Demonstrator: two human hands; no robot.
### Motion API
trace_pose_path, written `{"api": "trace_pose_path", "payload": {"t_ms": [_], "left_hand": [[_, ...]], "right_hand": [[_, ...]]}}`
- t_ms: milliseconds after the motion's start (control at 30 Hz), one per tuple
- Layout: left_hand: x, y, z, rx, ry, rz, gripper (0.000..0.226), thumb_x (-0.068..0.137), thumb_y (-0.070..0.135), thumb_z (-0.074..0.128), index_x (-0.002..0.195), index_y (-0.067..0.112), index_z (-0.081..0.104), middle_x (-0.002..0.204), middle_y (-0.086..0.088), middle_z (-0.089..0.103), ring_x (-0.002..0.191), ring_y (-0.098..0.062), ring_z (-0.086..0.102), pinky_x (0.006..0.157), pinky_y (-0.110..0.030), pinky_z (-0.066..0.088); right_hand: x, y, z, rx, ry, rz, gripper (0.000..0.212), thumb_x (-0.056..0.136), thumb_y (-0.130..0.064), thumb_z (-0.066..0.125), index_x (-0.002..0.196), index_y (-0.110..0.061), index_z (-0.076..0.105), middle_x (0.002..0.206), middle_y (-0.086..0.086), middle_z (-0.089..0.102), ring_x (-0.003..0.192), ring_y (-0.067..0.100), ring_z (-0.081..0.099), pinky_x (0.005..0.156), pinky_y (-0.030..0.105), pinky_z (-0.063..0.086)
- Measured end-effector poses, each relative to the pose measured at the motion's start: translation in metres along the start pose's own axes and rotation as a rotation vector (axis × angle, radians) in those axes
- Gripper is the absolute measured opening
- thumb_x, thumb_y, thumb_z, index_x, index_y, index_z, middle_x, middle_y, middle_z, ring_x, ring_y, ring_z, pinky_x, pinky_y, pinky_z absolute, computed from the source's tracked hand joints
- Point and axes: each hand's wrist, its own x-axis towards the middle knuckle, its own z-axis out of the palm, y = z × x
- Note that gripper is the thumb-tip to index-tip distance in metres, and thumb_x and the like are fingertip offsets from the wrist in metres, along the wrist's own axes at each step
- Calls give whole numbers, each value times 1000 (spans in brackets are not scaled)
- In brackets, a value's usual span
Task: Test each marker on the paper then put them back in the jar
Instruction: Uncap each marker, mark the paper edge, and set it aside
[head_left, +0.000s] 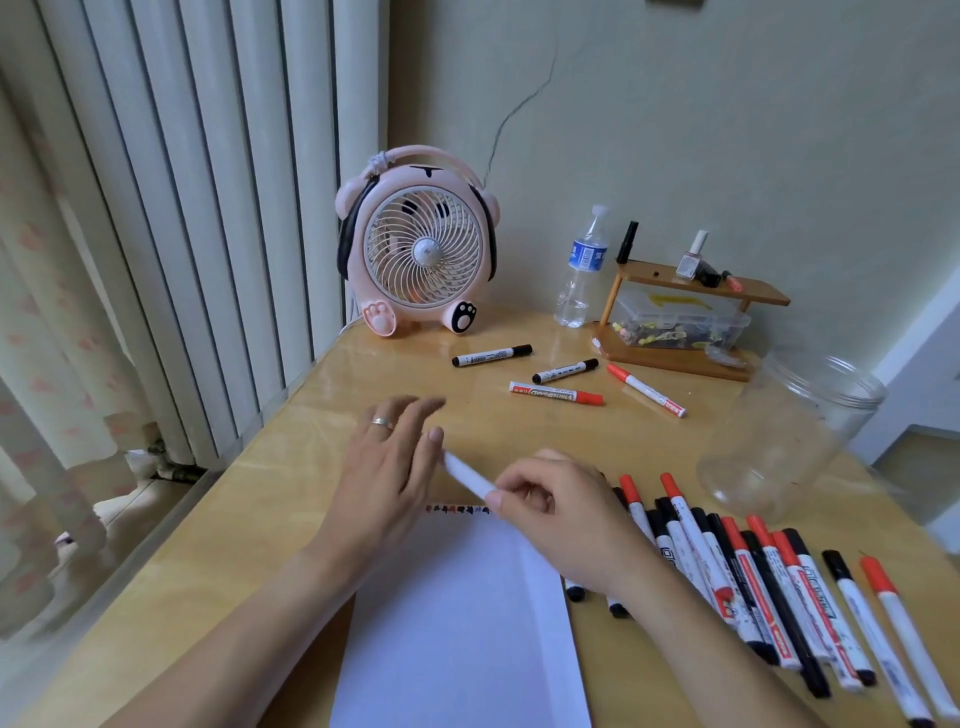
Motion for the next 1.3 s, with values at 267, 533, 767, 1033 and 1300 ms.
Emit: {"api": "trace_pose_path", "payload": {"t_ms": [267,533,767,1033,1300], "left_hand": [[-10,13,5,-101,-232,-81,56,100,61,28,65,22,45,56,4,50,54,-16,44,56,-39,38],[-12,19,7,-214,-480,-49,42,110,42,37,74,28,56,68,10,59,64,-10,50,64,-35,43],[-13,15,8,-222,-538,46,33,107,47,40,80,32,54,70,16,55,65,-7,48,61,-23,38],[-11,16,6,-219,-423,97,48,103,54,33,83,18,56,71,9,54,67,-9,49,61,-24,39],[-8,18,1,-191,-337,170,53,105,61,26,85,21,55,73,9,53,68,-9,49,62,-33,42]], "right_hand": [[-33,-9,11,-320,-10,-121,18,101,-49,47,103,-31,50,101,-11,52,86,14,52,71,37,44],[-27,-3,25,-460,91,-144,21,107,-44,39,119,-34,53,102,-6,58,93,26,61,66,36,36],[-24,7,25,-536,150,-206,32,99,-58,39,96,-29,52,82,-3,64,76,29,62,58,33,29],[-17,5,31,-635,293,-238,34,95,-55,40,82,-27,53,55,-4,59,47,28,58,48,28,23],[-19,-6,30,-708,367,-232,43,93,-56,39,71,-22,55,43,-3,52,36,27,52,45,26,18]]}}
